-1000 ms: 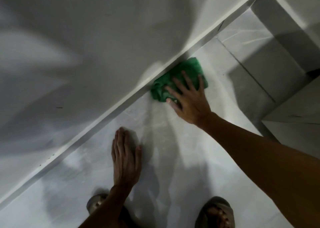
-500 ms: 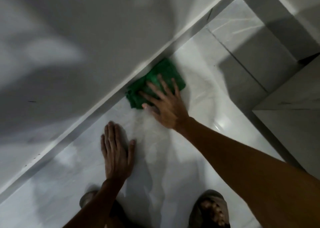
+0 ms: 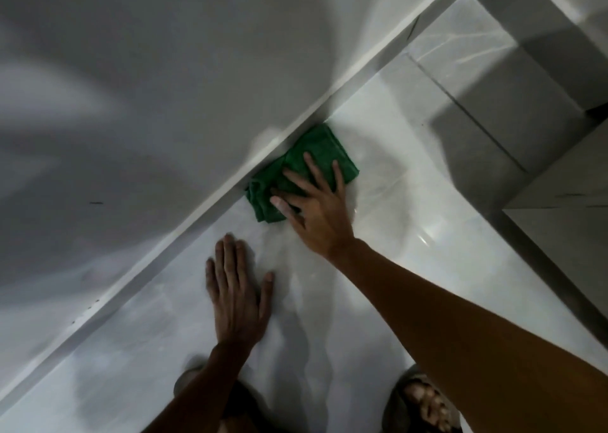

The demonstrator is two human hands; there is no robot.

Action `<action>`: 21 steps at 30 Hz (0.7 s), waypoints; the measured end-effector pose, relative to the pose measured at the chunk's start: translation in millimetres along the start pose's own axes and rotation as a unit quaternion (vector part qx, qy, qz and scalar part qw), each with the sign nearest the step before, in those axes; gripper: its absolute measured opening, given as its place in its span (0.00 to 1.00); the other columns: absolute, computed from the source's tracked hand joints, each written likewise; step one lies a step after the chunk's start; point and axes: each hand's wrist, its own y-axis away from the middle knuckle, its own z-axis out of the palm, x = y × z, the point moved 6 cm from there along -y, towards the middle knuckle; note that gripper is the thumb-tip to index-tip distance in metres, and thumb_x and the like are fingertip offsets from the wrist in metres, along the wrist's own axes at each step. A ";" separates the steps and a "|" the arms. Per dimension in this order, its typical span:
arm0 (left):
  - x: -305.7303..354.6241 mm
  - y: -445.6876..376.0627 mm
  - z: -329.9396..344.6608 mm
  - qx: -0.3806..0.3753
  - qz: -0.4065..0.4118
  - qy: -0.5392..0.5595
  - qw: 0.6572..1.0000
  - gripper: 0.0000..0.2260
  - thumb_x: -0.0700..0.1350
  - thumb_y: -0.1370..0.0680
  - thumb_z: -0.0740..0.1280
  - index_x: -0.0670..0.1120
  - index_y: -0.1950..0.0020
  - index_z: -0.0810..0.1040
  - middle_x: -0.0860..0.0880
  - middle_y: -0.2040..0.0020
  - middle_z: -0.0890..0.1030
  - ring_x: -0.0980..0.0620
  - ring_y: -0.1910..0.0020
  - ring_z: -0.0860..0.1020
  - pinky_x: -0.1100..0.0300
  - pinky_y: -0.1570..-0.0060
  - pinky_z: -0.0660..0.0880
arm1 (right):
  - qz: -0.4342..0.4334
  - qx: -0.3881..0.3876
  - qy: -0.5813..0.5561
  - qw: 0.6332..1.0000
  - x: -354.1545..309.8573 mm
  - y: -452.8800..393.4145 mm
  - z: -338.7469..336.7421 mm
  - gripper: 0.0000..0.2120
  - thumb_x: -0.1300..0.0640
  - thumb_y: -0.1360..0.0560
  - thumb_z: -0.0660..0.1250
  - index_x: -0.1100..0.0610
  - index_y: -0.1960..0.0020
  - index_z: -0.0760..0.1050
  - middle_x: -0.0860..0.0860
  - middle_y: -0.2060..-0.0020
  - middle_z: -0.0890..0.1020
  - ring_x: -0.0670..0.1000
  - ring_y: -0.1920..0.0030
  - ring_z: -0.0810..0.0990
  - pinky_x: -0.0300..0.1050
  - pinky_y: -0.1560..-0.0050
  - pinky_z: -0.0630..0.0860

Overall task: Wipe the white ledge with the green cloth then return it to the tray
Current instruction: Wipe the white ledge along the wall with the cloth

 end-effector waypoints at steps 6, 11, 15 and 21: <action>-4.6 1.5 -1.7 -0.010 0.017 0.017 1.000 0.37 0.59 0.13 0.56 0.41 0.10 0.51 0.39 0.09 0.52 0.39 0.09 0.50 0.33 0.12 0.51 | 0.109 0.010 0.035 0.993 80.8 -50.1 -50.3 0.19 0.37 0.21 0.72 0.45 0.35 0.86 0.48 0.25 0.82 0.60 0.17 0.71 0.79 0.17 0.56; -7.3 -2.7 -5.7 -0.024 0.020 0.026 0.999 0.36 0.58 0.13 0.57 0.43 0.10 0.52 0.40 0.09 0.53 0.40 0.09 0.50 0.33 0.13 0.51 | 0.140 -0.010 0.130 0.982 50.5 -44.4 -36.4 0.21 0.40 0.16 0.63 0.51 0.32 0.84 0.54 0.16 0.70 0.67 0.13 0.61 0.80 0.16 0.49; -6.8 -3.4 -4.9 -0.023 0.033 0.010 0.999 0.36 0.58 0.13 0.57 0.41 0.10 0.53 0.38 0.09 0.53 0.38 0.09 0.51 0.33 0.12 0.51 | 0.103 -0.028 0.098 0.989 -3.7 -2.6 3.4 0.21 0.41 0.15 0.64 0.50 0.29 0.82 0.56 0.15 0.69 0.67 0.13 0.59 0.79 0.16 0.49; -9.0 -2.5 -4.2 -0.039 0.024 0.003 0.999 0.37 0.60 0.13 0.56 0.41 0.10 0.53 0.40 0.08 0.51 0.39 0.08 0.48 0.33 0.12 0.49 | -0.039 -0.066 0.100 0.992 10.2 -0.8 0.9 0.23 0.38 0.14 0.62 0.46 0.24 0.78 0.49 0.17 0.73 0.62 0.14 0.65 0.72 0.14 0.54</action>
